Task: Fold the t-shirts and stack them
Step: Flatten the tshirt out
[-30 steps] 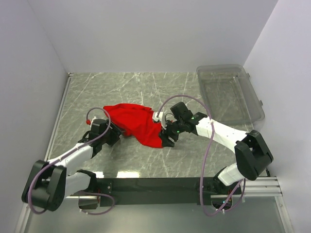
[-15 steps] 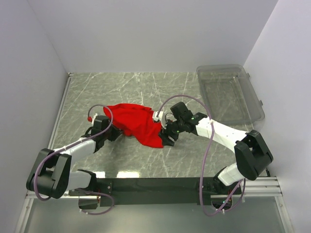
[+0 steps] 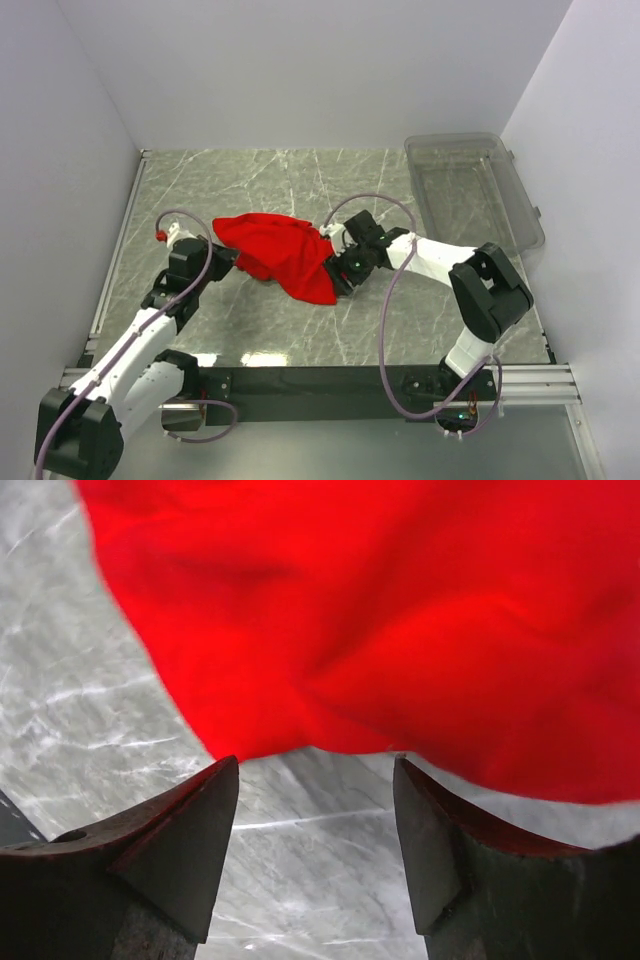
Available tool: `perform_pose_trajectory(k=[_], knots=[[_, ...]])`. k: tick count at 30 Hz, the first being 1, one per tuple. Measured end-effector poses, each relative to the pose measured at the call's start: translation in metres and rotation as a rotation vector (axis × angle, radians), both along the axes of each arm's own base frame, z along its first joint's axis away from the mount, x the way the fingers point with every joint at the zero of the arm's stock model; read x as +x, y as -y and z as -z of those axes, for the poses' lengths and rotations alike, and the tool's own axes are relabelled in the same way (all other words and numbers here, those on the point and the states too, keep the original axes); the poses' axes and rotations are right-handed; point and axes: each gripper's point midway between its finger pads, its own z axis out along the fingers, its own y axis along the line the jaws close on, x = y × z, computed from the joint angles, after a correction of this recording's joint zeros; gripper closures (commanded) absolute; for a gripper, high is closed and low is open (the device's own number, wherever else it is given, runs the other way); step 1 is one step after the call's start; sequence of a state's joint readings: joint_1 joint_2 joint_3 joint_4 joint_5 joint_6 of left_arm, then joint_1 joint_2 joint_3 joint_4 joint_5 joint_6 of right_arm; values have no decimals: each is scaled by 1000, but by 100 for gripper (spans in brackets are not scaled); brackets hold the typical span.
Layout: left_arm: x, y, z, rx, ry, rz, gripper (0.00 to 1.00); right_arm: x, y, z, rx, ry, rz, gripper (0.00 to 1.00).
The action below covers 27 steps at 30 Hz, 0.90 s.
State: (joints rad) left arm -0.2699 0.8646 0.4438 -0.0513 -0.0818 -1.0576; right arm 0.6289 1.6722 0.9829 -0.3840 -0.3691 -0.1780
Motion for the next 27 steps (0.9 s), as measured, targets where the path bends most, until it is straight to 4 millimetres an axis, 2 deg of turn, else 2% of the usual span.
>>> perform_pose_trajectory(k=[2,3,6,10,14,15,16,18,19,20,21,27], knots=[[-4,-1,-1,8,0,6,79,3,5,0,15,-42,68,28],[-5,-1,-1,7,-1,9,65,6,7,-2,27,-57,97,28],[-12,2,8,-9,-12,32,52,16,10,-9,73,-97,179,28],[-24,8,37,-29,-80,68,48,22,13,-14,110,-138,248,28],[-26,15,59,-36,-147,99,47,24,6,-9,128,-197,276,33],[-26,16,63,-36,-159,106,47,26,4,-7,130,-213,284,35],[-26,17,65,-35,-167,110,46,28,2,-5,133,-228,291,45],[-26,18,71,-30,-184,117,45,32,-1,-3,140,-250,301,57],[-26,18,72,-29,-188,119,44,34,-2,-2,146,-260,308,73],[-26,18,72,-29,-187,121,44,36,-3,-3,152,-267,312,83],[-26,18,71,-29,-183,122,42,38,-2,-4,157,-270,317,100],[-26,19,70,-29,-161,128,33,57,12,-19,199,-253,375,100]])
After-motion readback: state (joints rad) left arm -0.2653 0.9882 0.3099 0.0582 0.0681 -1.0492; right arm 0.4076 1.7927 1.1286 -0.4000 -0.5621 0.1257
